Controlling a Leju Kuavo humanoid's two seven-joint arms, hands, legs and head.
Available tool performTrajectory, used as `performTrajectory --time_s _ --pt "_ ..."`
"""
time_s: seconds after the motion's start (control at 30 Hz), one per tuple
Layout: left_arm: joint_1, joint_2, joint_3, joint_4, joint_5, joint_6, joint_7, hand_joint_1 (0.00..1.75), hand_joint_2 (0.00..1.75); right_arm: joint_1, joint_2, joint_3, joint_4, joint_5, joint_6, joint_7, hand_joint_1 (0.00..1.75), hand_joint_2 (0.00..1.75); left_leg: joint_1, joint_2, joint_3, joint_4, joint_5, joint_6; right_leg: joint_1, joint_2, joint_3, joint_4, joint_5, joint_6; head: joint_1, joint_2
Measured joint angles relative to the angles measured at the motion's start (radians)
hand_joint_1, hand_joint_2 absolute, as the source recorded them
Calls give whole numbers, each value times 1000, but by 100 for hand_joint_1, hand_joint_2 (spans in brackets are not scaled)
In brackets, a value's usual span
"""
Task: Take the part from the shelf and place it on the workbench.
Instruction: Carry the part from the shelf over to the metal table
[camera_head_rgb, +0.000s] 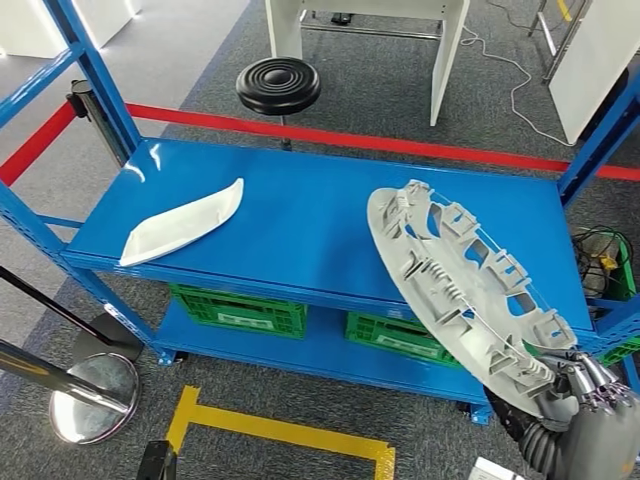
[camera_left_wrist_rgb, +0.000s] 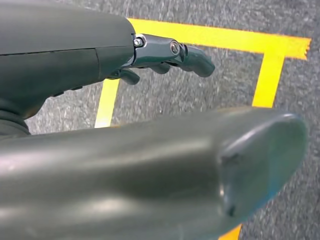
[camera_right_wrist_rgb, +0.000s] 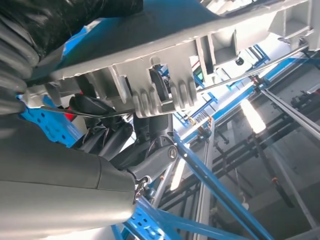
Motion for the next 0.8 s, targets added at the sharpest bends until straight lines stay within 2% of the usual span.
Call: performTrajectory --time_s 0.03,0.07,0.13,0.2,0.3,0.43,0.6,0.63,0.73,0.8 --pt "0 2 0 1 0 0 -1 0 0 -1 0 0 0 0 0 0 175 175 2 -2 -2 11 -7 -12 -2 4 29 -52 16 -2 3 0" --pt "0 4 0 1 0 0 -2 0 0 -1 0 -1 0 0 0 -1 175 175 2 -4 -5 19 -11 -22 -2 8 44 -79 19 -8 4 0" --pt "0 5 0 2 0 1 -4 0 0 0 1 -2 0 0 0 -1 175 175 1 -6 -7 25 -11 -35 1 14 45 -77 12 -35 4 0" --pt "0 6 0 3 0 16 -2 0 0 0 1 -3 1 0 0 -1 175 175 5 -6 -5 19 -15 -43 -2 14 40 -70 13 -48 2 0" --pt "-2 11 5 4 -1 54 8 0 0 -1 2 -4 3 0 0 2 175 175 7 -6 3 10 -31 -51 -8 13 36 -69 14 -51 -2 0" --pt "-3 15 8 4 -1 57 8 0 0 -1 2 -5 5 0 0 3 175 175 4 -7 5 4 11 -36 -7 12 32 -69 16 -56 -7 0" --pt "-4 11 8 4 -1 65 9 0 0 -2 2 -5 6 0 0 4 175 175 5 -6 6 1 0 -23 5 11 32 -68 12 -65 -6 0" --pt "-5 10 8 4 0 67 9 0 0 -2 2 -5 6 0 0 5 175 175 6 -6 6 0 -3 -28 7 10 32 -68 12 -65 -6 0" --pt "-5 8 8 4 0 69 9 0 0 -2 2 -5 6 0 0 5 175 175 8 -6 4 1 -6 -56 8 7 33 -68 11 -66 -6 0" --pt "-5 7 8 4 0 70 9 0 0 -2 2 -5 6 0 0 5 175 175 8 -6 2 4 -8 -60 7 7 33 -68 12 -65 -6 0"
